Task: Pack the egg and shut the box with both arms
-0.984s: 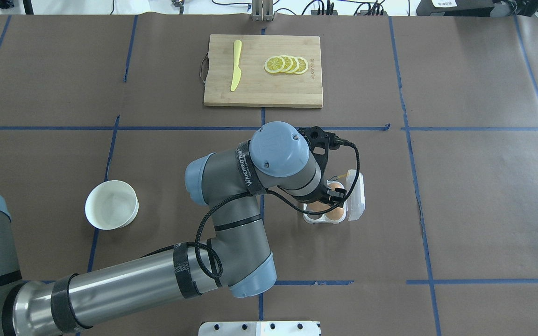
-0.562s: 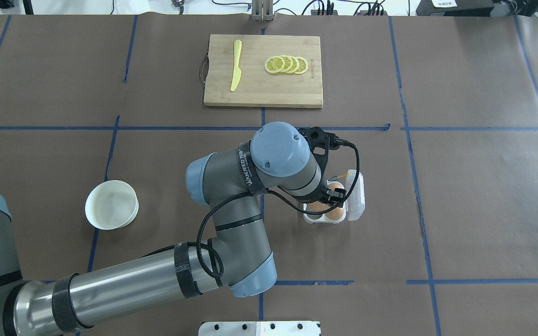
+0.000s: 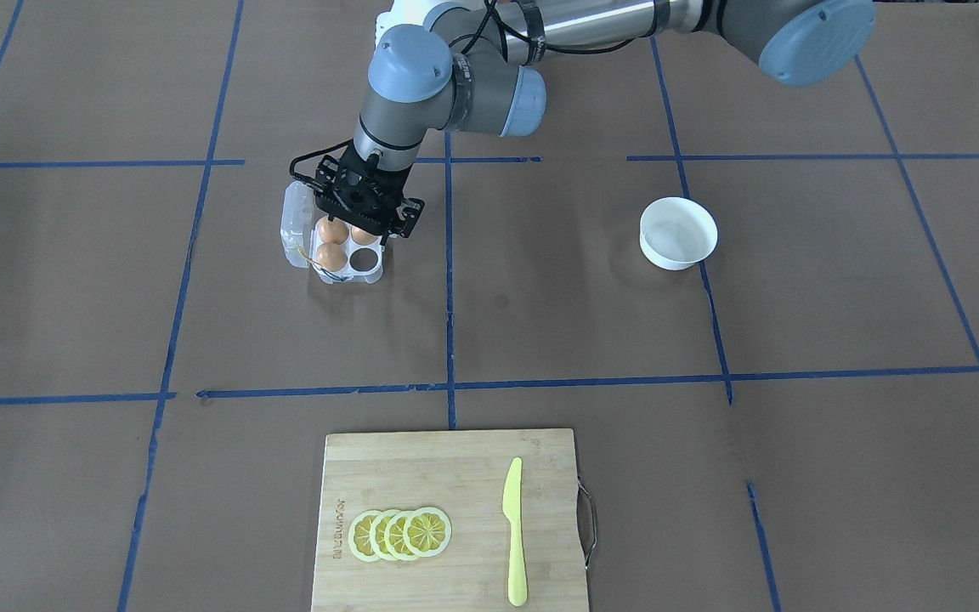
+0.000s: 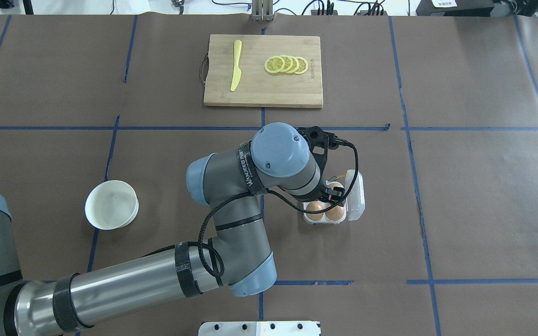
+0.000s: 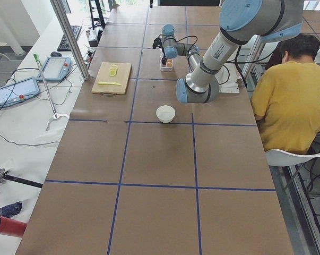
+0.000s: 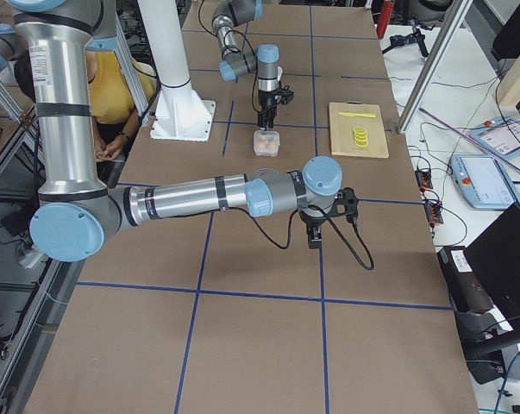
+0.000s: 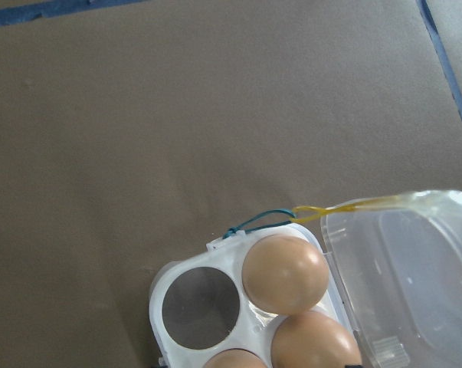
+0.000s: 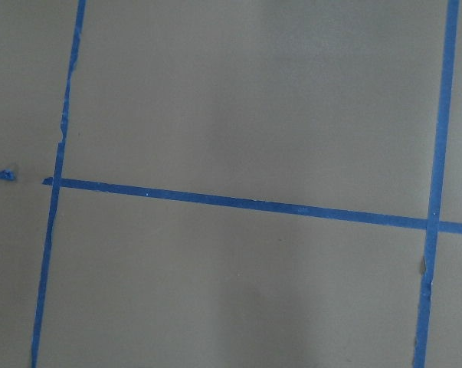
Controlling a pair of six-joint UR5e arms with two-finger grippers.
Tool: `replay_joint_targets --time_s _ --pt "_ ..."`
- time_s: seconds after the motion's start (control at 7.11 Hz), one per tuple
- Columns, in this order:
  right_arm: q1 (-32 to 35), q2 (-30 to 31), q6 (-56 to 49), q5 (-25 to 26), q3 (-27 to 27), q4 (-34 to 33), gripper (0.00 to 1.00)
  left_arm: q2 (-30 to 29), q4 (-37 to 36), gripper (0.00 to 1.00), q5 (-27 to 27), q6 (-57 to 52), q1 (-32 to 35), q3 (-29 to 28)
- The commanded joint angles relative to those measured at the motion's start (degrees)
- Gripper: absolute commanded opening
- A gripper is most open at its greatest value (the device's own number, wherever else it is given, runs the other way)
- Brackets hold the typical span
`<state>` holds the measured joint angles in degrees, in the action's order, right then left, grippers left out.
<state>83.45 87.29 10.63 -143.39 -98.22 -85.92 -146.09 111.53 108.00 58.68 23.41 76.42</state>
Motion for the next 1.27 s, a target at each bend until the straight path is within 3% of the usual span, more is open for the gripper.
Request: replay_joint_targets --time_s 0.0,0.14,0.42,0.7,0.98,1.12 --pt "-1.6 0.1 7.6 0.1 -2.9 0.8 1.0 0.3 -0.3 0.83 0.5 -2.8 4.5 1.2" --pt "-5.6 0.0 17.4 0.7 -6.8 1.0 1.0 0.9 -0.9 0.83 3.2 -5.0 8.0 1.9" --pt "-15.6 -0.5 32.2 6.4 -13.3 1.0 1.0 10.7 -2.4 0.83 9.4 -12.7 15.5 11.5" --pt "-27.0 -0.8 48.1 15.1 -15.4 11.1 1.0 17.6 -2.9 0.83 12.5 -20.2 23.5 15.8" --pt "-36.7 -1.0 53.3 21.6 -16.1 14.0 1.0 26.1 -2.8 0.82 12.8 -25.6 31.0 20.3" --pt "-38.6 -1.2 53.8 21.7 -16.4 14.0 1.0 29.1 -2.8 0.82 14.8 -29.5 36.4 20.7"
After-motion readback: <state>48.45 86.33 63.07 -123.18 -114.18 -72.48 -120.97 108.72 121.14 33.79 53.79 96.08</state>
